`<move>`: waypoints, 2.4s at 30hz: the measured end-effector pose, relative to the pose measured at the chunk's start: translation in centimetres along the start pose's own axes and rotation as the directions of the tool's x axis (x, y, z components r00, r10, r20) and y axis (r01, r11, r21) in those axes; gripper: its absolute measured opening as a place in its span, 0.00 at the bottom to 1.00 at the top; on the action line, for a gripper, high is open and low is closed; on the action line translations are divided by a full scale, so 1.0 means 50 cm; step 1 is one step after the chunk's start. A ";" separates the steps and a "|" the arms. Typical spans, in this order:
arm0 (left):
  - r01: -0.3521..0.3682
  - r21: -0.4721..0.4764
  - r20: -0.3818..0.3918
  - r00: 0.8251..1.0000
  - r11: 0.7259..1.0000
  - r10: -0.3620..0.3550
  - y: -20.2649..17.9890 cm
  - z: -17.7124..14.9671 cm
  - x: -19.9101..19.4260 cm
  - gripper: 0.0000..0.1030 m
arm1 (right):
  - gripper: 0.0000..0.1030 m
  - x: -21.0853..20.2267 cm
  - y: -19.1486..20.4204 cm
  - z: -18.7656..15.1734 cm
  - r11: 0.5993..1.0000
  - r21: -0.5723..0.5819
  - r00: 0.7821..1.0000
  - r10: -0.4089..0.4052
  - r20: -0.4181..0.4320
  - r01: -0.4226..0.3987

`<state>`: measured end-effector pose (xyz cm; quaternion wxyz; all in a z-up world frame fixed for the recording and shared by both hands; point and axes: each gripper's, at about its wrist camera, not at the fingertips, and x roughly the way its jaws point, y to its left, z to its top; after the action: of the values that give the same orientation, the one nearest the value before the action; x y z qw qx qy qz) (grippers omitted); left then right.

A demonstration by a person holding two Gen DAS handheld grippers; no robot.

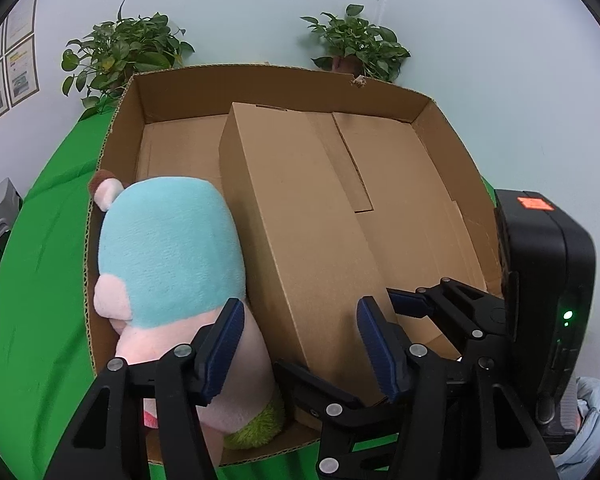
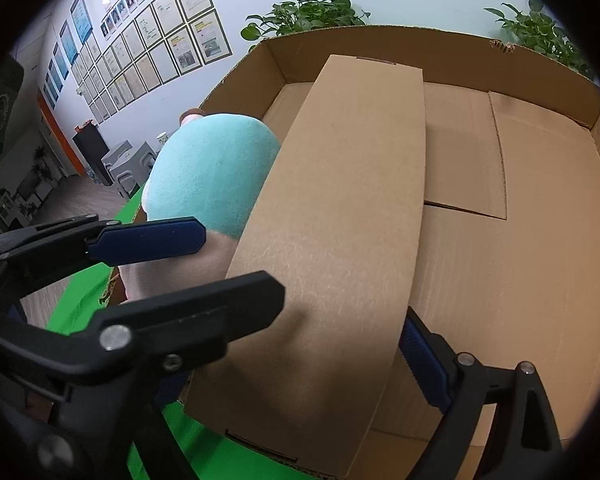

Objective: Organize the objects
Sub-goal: 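Lift the long cardboard box with both grippers and lower it into the tray, then open both grippers and withdraw from the long box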

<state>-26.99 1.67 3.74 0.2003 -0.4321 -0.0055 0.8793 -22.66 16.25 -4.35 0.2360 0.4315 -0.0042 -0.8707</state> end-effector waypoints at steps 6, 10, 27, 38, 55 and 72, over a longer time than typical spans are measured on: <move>-0.002 -0.020 0.019 1.000 1.000 0.002 0.017 -0.004 -0.021 0.52 | 0.89 0.006 -0.003 -0.007 1.000 -0.006 1.000 -0.006 -0.009 0.005; -0.021 -0.018 0.033 0.999 1.000 0.022 0.024 -0.007 -0.038 0.52 | 0.89 0.009 0.002 -0.007 1.000 -0.018 1.000 -0.014 -0.017 0.014; -0.023 -0.021 0.087 0.996 1.000 0.025 0.023 -0.017 -0.073 0.52 | 0.94 -0.011 0.032 0.006 0.997 -0.072 1.000 0.014 0.004 -0.013; -0.099 0.006 0.213 0.972 0.995 0.095 -0.014 -0.045 -0.129 0.66 | 0.95 -0.106 -0.003 -0.005 0.997 -0.029 0.995 -0.067 0.081 0.069; -0.193 -0.060 0.437 0.877 0.979 0.199 -0.145 -0.190 -0.271 0.96 | 0.99 -0.279 0.051 -0.108 0.932 -0.025 0.887 -0.335 0.319 0.361; -0.170 -0.055 0.376 0.909 0.984 0.178 -0.190 -0.256 -0.273 0.96 | 0.99 -0.308 0.023 -0.182 0.946 0.070 0.895 -0.321 0.310 0.315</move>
<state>-6.48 3.45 7.83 0.1117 -0.2546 -0.0149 0.9605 -7.41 23.38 1.73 0.0828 0.2829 0.0206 -0.9554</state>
